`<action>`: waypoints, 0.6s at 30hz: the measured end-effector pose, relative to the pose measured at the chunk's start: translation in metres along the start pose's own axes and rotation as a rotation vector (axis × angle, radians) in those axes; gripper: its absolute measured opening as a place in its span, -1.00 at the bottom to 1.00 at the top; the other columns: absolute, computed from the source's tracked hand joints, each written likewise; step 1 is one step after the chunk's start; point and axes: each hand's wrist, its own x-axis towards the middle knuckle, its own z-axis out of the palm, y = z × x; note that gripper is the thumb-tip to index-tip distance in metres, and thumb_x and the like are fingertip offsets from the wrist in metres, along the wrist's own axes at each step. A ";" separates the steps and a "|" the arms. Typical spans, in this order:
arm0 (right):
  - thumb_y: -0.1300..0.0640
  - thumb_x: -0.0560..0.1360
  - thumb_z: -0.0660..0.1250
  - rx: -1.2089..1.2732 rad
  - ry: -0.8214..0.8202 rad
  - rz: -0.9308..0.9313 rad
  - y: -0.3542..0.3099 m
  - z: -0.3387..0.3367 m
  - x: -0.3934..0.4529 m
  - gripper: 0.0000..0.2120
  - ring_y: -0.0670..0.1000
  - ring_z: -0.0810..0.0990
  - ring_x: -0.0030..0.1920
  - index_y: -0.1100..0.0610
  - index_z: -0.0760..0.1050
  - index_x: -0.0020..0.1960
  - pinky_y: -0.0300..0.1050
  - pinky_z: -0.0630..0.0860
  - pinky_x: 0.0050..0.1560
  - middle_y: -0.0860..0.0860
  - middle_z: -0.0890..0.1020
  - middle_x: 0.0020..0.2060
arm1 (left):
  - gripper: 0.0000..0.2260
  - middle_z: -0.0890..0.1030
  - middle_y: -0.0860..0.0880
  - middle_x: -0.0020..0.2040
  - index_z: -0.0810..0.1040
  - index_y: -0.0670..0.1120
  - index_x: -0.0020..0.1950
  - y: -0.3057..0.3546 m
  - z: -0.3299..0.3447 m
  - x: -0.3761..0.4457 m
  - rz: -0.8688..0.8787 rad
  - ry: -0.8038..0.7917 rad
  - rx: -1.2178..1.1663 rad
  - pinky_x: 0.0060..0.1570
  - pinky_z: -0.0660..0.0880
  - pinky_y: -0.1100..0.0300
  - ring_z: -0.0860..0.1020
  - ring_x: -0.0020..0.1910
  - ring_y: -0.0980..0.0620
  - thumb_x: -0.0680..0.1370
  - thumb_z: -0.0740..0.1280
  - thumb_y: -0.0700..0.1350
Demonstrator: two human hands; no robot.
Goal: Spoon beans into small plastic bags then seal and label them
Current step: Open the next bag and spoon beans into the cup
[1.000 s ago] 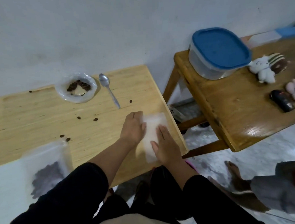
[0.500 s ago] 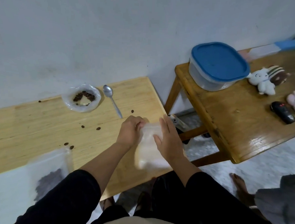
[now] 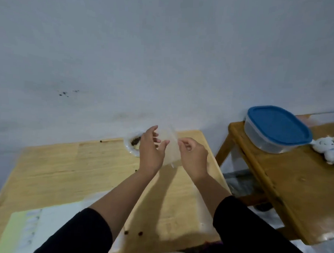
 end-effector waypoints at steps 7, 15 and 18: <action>0.07 0.52 0.30 0.513 -0.245 0.196 -0.040 0.060 -0.017 -0.83 -0.03 0.63 0.01 0.08 0.66 -0.08 -0.03 0.52 0.13 0.09 0.69 -0.06 | -0.63 0.55 -0.05 0.10 0.46 -0.10 0.30 -0.027 -0.060 0.004 -0.007 -0.026 -0.043 -0.13 0.34 0.62 0.52 0.02 0.13 0.50 0.37 -0.24; 0.14 0.53 0.30 0.563 -0.361 0.240 -0.061 0.106 -0.033 -0.87 0.01 0.64 0.03 0.10 0.63 -0.06 -0.01 0.52 0.15 0.05 0.69 -0.06 | -0.65 0.60 0.03 0.08 0.52 -0.04 0.24 -0.053 -0.109 0.007 -0.046 -0.026 -0.079 -0.08 0.35 0.60 0.53 -0.02 0.29 0.49 0.36 -0.29; 0.19 0.53 0.30 0.536 -0.366 0.202 -0.068 0.116 -0.034 -0.89 0.01 0.65 -0.03 0.11 0.61 -0.03 -0.12 0.56 0.05 0.02 0.69 -0.10 | -0.69 0.61 0.05 0.10 0.52 -0.03 0.25 -0.057 -0.119 0.011 -0.080 -0.036 -0.103 -0.05 0.34 0.60 0.54 -0.01 0.30 0.52 0.34 -0.23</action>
